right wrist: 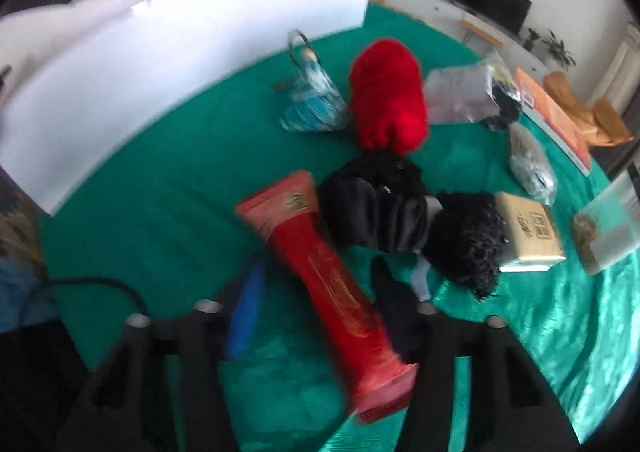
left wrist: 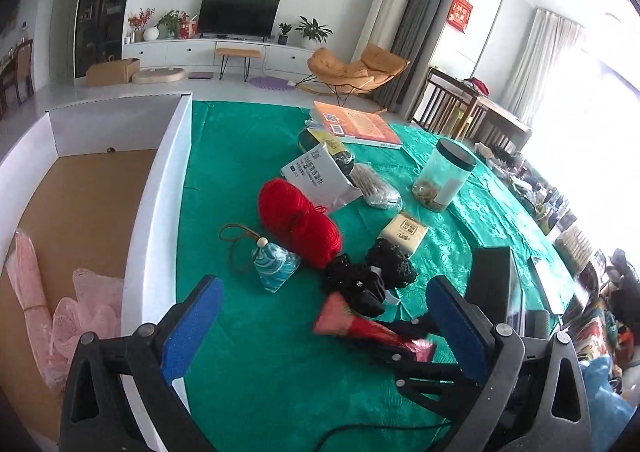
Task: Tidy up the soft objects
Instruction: 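Grasp the red snack wrapper with the right tool while the left tool grasps the beige box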
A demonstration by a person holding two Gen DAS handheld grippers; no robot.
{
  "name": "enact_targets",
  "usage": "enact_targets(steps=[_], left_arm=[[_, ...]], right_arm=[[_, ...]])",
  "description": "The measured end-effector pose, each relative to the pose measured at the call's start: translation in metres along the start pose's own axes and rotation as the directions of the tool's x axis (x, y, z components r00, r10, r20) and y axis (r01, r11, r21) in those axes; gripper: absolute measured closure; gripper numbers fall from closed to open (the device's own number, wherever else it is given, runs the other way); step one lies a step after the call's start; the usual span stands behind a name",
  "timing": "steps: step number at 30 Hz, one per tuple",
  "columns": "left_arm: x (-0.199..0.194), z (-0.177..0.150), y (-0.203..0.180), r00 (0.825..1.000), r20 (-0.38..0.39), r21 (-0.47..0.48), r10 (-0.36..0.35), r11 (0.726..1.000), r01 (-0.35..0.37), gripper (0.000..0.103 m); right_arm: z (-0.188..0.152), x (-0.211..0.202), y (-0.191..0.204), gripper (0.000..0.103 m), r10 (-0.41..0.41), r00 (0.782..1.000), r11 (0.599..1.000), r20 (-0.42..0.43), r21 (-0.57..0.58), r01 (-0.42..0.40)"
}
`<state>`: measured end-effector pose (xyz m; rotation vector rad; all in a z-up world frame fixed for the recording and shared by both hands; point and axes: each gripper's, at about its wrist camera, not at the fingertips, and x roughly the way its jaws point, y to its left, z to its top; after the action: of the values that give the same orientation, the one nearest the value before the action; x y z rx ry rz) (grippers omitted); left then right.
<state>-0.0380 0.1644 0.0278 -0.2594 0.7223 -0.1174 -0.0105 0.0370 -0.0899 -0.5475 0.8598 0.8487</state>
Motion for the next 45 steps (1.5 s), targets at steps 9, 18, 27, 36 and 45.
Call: enact_targets(steps=[9,18,27,36,45], left_arm=[[0.056,0.026,-0.05,0.996,-0.092,0.125,-0.015,0.992,0.027,0.002],[0.229,0.039,-0.148,0.923,-0.347,0.487,0.168,0.873,0.024,0.002],[0.263,0.034,-0.153,0.903,-0.388,0.467,0.184,0.884,0.02,0.047],[0.192,0.058,-0.132,0.946,-0.32,0.206,-0.056,0.97,0.127,0.048],[0.018,0.079,-0.007,0.995,-0.093,0.083,0.021,0.996,-0.013,0.048]], right_arm=[[-0.087,-0.051,-0.088,0.085,-0.024,0.998,0.855,0.061,0.518,-0.011],[-0.185,-0.073,-0.206,0.086,-0.13,0.915,0.336,0.381,0.885,-0.321],[-0.163,-0.089,-0.224,0.085,-0.329,0.936,0.395,0.124,0.919,0.017],[-0.141,-0.085,-0.232,0.086,-0.308,0.951,0.444,0.002,0.885,0.142],[-0.03,-0.118,-0.152,0.086,-0.173,0.955,0.66,0.243,0.748,-0.071]])
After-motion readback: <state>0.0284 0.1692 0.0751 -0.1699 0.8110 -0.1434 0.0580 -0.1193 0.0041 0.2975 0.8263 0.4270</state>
